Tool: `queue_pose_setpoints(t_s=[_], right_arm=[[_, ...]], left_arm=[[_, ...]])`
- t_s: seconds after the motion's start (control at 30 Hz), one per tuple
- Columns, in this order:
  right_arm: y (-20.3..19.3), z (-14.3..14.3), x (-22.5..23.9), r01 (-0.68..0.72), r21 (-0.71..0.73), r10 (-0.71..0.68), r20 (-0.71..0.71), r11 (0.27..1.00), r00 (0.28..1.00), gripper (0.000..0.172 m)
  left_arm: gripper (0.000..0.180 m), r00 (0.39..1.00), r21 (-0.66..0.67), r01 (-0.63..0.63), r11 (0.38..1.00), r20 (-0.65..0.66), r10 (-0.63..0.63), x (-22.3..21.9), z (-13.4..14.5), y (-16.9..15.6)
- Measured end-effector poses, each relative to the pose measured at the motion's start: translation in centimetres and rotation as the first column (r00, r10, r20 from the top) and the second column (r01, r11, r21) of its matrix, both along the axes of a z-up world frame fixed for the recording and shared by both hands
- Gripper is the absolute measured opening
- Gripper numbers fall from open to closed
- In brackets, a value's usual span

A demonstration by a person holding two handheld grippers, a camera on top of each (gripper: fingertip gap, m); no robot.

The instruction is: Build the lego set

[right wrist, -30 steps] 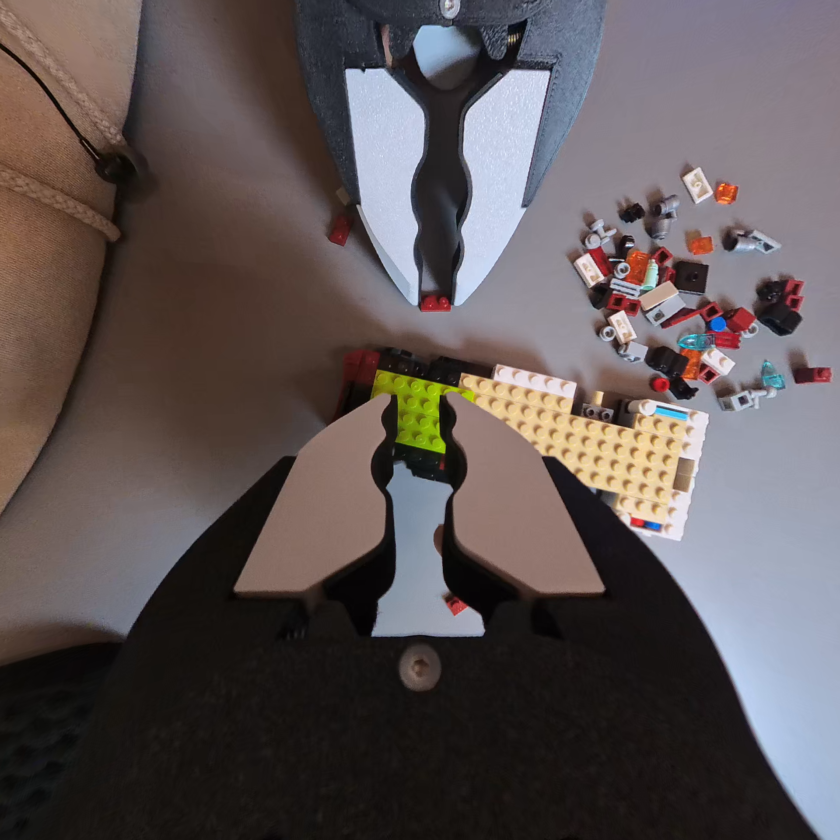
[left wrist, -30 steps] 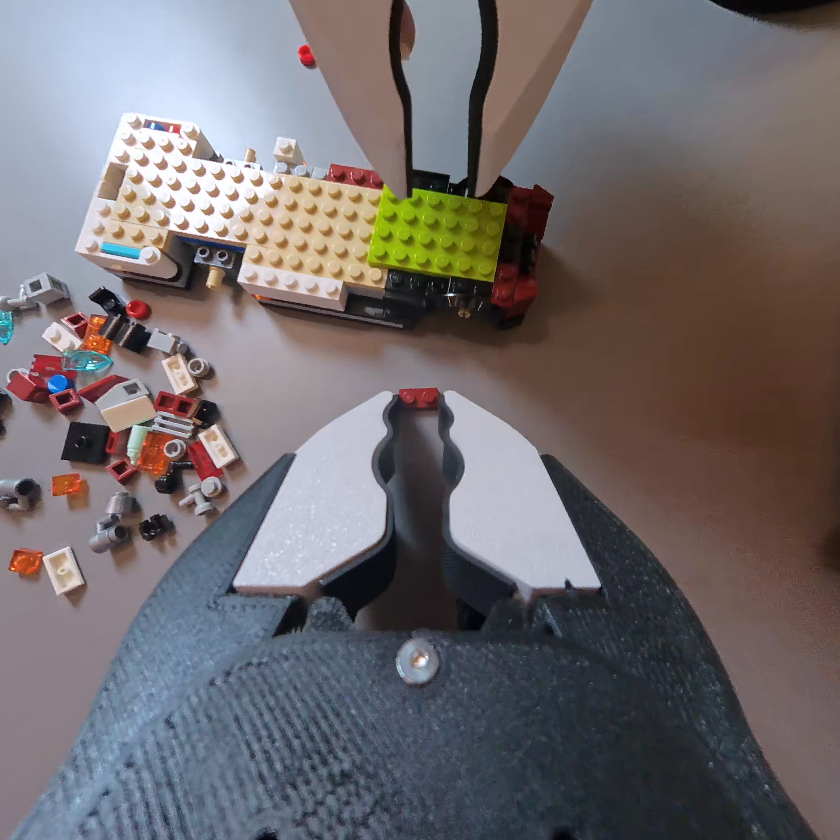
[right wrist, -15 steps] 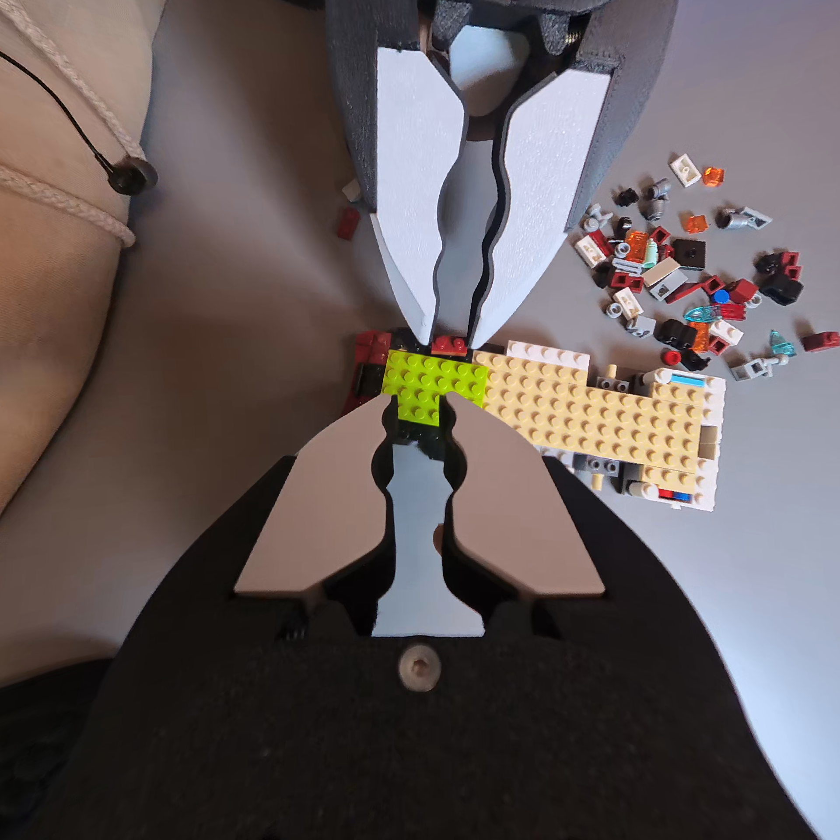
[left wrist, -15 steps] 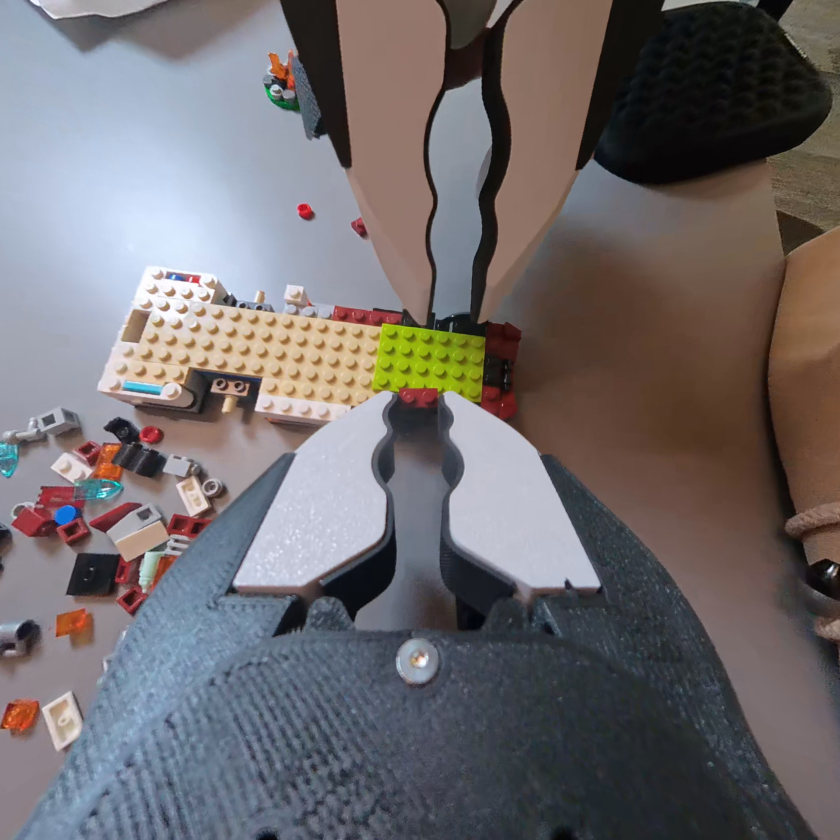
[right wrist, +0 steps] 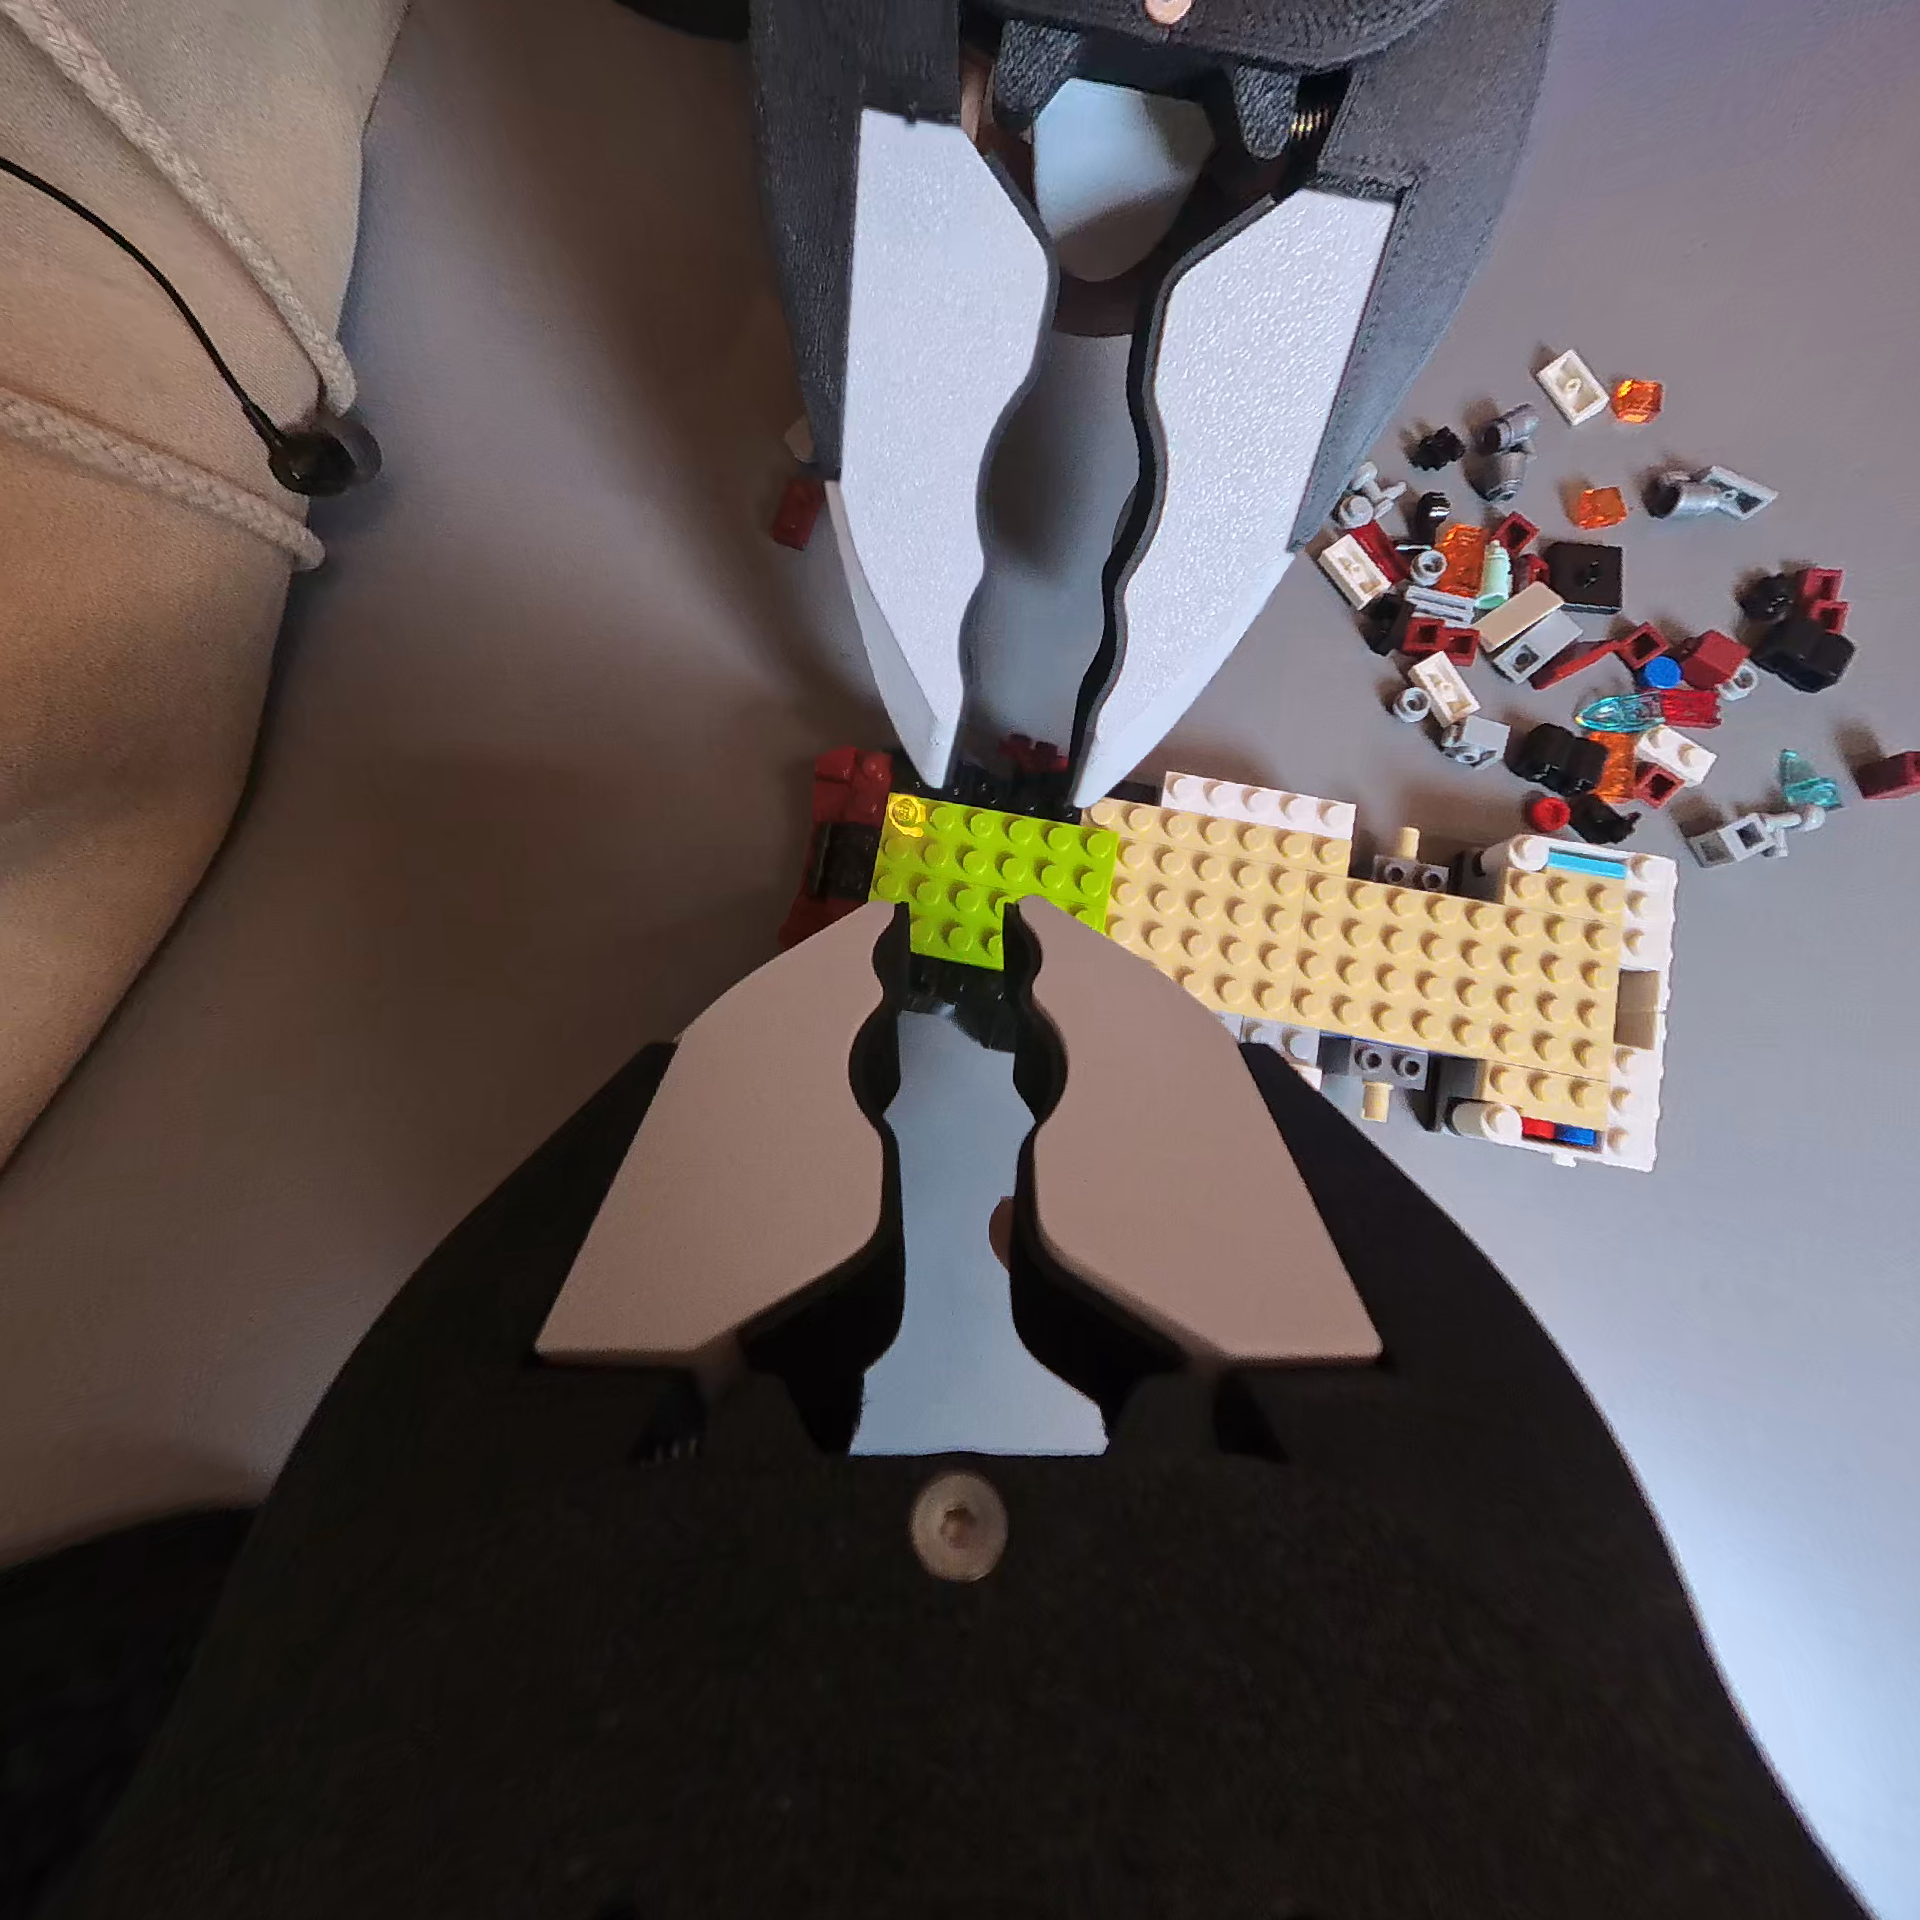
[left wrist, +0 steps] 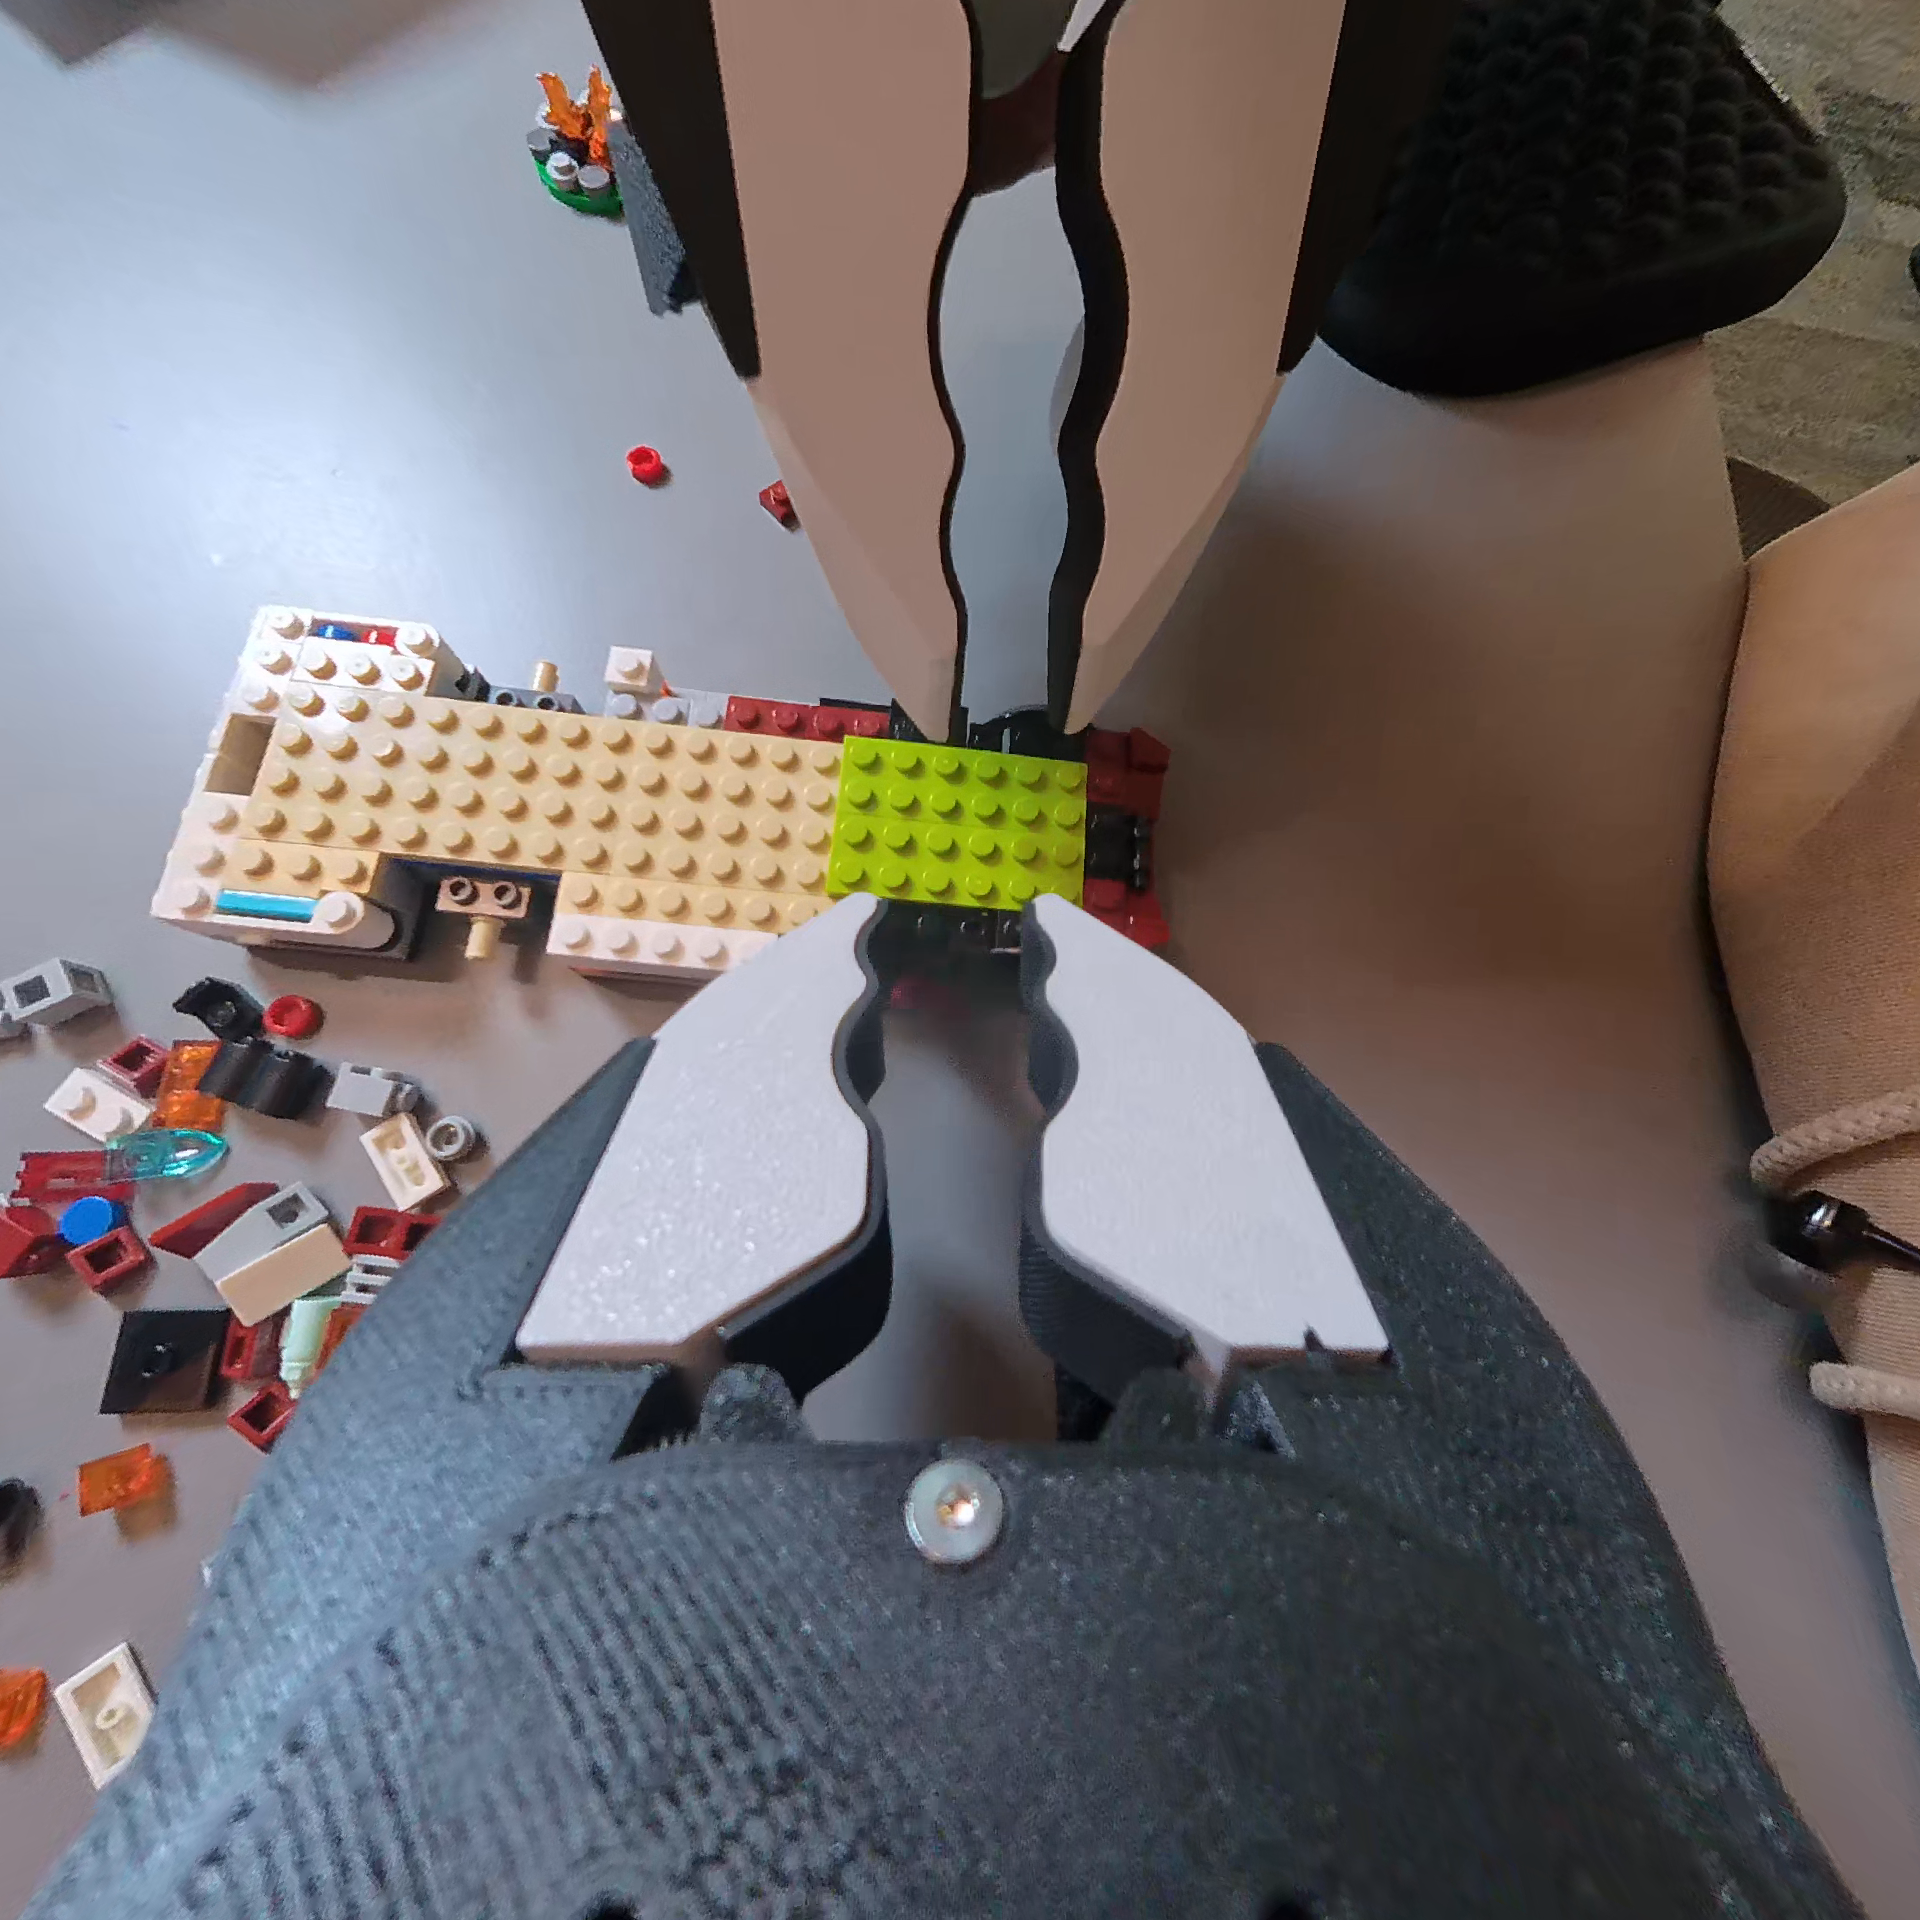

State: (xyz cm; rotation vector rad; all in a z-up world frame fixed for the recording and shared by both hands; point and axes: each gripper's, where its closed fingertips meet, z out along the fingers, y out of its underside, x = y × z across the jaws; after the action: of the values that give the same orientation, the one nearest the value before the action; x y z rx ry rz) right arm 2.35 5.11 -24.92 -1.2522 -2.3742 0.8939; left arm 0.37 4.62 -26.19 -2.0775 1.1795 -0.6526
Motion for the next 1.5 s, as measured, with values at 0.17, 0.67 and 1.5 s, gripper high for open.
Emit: queue_pose_setpoints(t_s=[0.17, 0.67, 1.5], right_arm=[[0.0, 0.0, -0.1, 0.001, 0.002, -0.001, 0.003, 1.000, 1.000, 0.017], [0.3, -0.1, 0.2, 0.043, -0.004, -0.043, -0.016, 0.999, 0.999, 0.016], [-0.7, 0.0, -0.7, 0.035, -0.056, -0.039, -0.077, 0.998, 0.996, 0.015]], left_arm=[[0.030, 0.999, -0.007, 0.008, 1.000, 0.036, -0.008, -0.2, 0.6, -0.2], [0.026, 0.982, -0.067, 0.026, 0.997, -0.186, -0.038, -4.8, -2.3, -2.3], [0.016, 0.979, 0.090, -0.030, 0.996, 0.205, 0.011, 0.5, 0.6, 0.3]])
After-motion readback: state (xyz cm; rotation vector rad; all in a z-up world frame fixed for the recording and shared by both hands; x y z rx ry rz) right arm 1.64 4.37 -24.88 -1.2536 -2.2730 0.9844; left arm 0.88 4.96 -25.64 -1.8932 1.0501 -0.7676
